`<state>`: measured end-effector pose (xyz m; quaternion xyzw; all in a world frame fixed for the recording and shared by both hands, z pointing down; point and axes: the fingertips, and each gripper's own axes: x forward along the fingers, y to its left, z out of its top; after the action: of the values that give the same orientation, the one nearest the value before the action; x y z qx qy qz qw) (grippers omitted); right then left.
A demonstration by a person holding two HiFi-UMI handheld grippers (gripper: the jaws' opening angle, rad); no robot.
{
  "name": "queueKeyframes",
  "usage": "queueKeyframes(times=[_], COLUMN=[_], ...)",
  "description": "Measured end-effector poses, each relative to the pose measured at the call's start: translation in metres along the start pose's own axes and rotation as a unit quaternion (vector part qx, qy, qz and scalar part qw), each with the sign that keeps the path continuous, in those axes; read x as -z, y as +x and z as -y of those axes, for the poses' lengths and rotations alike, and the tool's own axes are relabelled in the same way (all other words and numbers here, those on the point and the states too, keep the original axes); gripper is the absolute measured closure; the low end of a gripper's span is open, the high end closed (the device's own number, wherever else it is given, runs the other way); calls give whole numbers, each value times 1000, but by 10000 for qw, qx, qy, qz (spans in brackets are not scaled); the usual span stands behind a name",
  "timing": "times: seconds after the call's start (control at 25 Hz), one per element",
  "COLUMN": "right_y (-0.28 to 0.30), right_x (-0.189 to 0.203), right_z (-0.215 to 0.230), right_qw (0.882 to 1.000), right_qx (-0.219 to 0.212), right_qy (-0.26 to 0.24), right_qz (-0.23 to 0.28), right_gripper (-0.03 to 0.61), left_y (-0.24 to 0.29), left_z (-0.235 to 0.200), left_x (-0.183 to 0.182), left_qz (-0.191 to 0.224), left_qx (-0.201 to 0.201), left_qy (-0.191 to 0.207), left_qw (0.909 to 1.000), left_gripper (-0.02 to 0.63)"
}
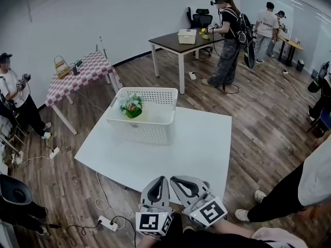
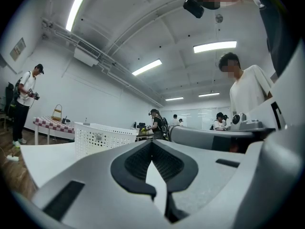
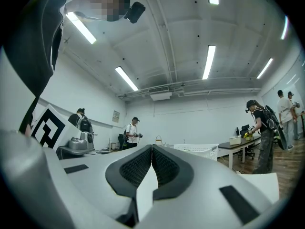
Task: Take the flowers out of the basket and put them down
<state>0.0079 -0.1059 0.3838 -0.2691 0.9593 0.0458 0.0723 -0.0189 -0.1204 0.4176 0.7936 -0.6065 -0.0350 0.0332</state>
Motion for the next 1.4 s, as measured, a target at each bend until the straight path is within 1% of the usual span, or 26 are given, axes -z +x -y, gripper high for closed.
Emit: queueKeyframes(times=[0.16, 0.4, 0.52, 0.68, 0.84, 1.08, 1.4], right_y=[25, 57, 76, 99, 128, 163, 199], right_x=[3, -3, 1, 6, 13, 22, 28], right_z=[11, 29, 40, 48, 60, 62, 57], right_qw=[9999, 9995, 9991, 9987, 9980, 9972, 9962], right_qx=[65, 294, 405, 503, 625, 741, 873], right_qy=[-97, -75, -59, 6, -25, 26, 2], right_qz=[-12, 70, 52, 34, -72, -54, -44], right_gripper=[558, 558, 558, 558, 558, 558, 558], left_y=[23, 55, 70, 83, 102, 114, 123], left_z=[-20, -45, -59, -81, -107, -141, -176], left_x=[-5, -20, -26, -26, -33, -30, -32], left_qz=[11, 61, 77, 3, 43, -61, -6], left_qx=[117, 338, 449, 492, 540, 635, 728], left_qy=[33, 42, 92, 99, 69, 75, -64], left_qw=[9999, 9994, 9989, 9987, 9985, 9979, 9973], left_gripper=[614, 614, 614, 614, 614, 614, 614])
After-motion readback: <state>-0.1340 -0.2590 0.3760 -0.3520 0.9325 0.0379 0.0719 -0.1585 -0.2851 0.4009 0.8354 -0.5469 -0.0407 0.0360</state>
